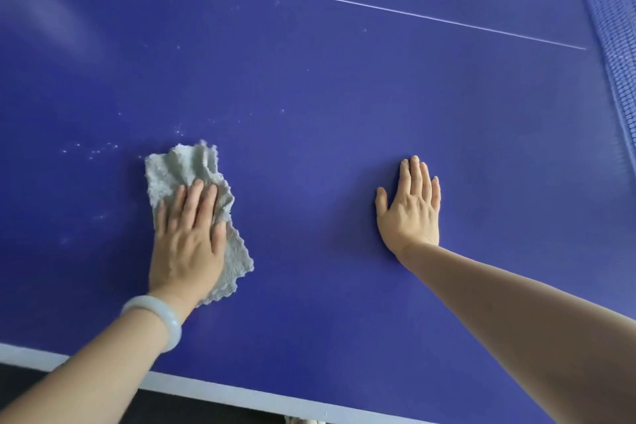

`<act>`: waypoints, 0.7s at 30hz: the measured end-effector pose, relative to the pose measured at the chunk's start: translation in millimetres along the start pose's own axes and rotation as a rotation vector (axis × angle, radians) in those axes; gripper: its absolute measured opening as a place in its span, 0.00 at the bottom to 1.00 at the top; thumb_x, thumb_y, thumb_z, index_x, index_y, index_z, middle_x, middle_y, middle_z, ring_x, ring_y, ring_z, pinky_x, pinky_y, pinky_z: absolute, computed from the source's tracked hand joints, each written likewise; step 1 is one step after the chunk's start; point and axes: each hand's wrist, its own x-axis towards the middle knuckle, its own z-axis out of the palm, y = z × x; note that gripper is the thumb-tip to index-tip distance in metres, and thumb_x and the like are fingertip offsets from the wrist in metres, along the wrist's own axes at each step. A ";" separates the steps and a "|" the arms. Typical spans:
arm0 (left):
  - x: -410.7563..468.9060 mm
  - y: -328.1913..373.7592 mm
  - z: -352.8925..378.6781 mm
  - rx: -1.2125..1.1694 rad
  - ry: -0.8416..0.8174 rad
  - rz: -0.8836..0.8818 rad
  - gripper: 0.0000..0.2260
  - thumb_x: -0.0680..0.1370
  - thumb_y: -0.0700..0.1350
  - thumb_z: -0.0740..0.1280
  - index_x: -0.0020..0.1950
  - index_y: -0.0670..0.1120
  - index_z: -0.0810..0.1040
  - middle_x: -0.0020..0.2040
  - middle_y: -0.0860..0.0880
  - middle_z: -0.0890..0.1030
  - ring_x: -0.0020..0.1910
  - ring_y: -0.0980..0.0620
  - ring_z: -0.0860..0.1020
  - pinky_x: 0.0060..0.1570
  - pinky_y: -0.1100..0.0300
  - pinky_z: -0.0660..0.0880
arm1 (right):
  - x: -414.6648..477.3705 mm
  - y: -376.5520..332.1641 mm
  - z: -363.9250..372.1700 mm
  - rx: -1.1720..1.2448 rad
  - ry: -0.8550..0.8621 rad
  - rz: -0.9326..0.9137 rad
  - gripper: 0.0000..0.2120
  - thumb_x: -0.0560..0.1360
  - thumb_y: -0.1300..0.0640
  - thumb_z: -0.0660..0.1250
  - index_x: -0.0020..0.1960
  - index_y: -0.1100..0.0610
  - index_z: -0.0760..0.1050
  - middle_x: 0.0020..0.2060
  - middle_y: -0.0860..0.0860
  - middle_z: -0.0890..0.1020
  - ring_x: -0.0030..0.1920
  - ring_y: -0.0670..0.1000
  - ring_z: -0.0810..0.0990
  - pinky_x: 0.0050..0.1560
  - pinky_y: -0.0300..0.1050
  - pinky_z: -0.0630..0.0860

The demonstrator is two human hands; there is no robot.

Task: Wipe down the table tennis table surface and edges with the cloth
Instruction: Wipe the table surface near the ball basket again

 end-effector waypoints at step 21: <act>15.0 50.0 1.8 -0.010 0.025 0.115 0.26 0.82 0.50 0.49 0.79 0.44 0.58 0.80 0.48 0.55 0.79 0.47 0.53 0.77 0.44 0.52 | -1.4 0.5 -0.6 0.002 -0.026 -0.004 0.33 0.82 0.43 0.45 0.81 0.59 0.43 0.81 0.52 0.46 0.80 0.50 0.40 0.78 0.51 0.36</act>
